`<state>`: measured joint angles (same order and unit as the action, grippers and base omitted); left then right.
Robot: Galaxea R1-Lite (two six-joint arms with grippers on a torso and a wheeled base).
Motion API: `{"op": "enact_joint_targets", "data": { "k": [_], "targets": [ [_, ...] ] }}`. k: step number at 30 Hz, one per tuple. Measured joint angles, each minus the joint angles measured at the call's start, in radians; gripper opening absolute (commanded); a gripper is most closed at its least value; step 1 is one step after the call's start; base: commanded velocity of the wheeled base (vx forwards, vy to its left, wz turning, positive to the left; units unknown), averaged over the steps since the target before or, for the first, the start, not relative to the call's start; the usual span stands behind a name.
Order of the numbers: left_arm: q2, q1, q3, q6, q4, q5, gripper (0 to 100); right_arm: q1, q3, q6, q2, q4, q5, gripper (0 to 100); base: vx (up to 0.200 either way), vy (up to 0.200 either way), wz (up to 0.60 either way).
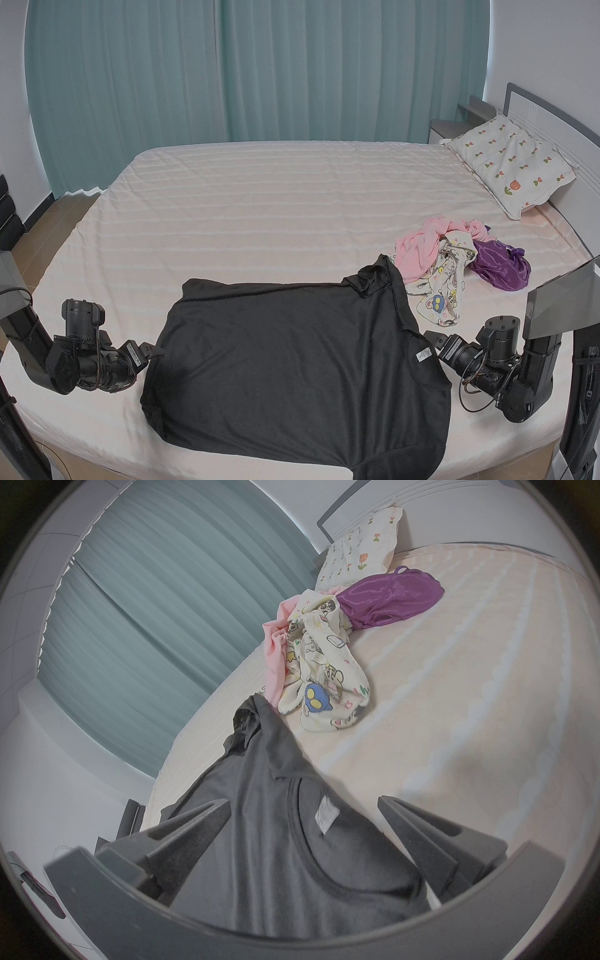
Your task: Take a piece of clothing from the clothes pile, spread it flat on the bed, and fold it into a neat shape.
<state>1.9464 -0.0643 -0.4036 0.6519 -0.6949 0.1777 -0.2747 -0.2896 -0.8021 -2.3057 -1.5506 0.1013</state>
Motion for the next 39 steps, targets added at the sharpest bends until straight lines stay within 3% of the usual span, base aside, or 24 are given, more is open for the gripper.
{"op": "enact_joint_targets", "data": {
  "k": [6, 18, 23, 39],
  "targets": [
    [0.006, 0.005, 0.07, -0.006, -0.063, 0.023, 100, -0.007, 0.001, -0.001, -0.002, 0.0, -0.001, 100, -0.067, 0.2, 0.0],
    [0.055, 0.078, 0.099, 0.012, -0.07, 0.013, 100, -0.013, 0.001, -0.002, -0.003, 0.0, -0.001, 100, 0.0, 0.0, 0.0],
    [0.061, 0.107, 0.101, 0.065, -0.069, 0.013, 100, -0.014, 0.0, -0.002, -0.004, 0.0, -0.001, 100, 0.0, 0.0, 0.0],
    [0.058, 0.178, 0.12, 0.114, -0.069, 0.003, 100, -0.014, 0.001, -0.002, -0.003, 0.0, -0.001, 100, 0.0, -0.2, 0.0]
  ]
}}
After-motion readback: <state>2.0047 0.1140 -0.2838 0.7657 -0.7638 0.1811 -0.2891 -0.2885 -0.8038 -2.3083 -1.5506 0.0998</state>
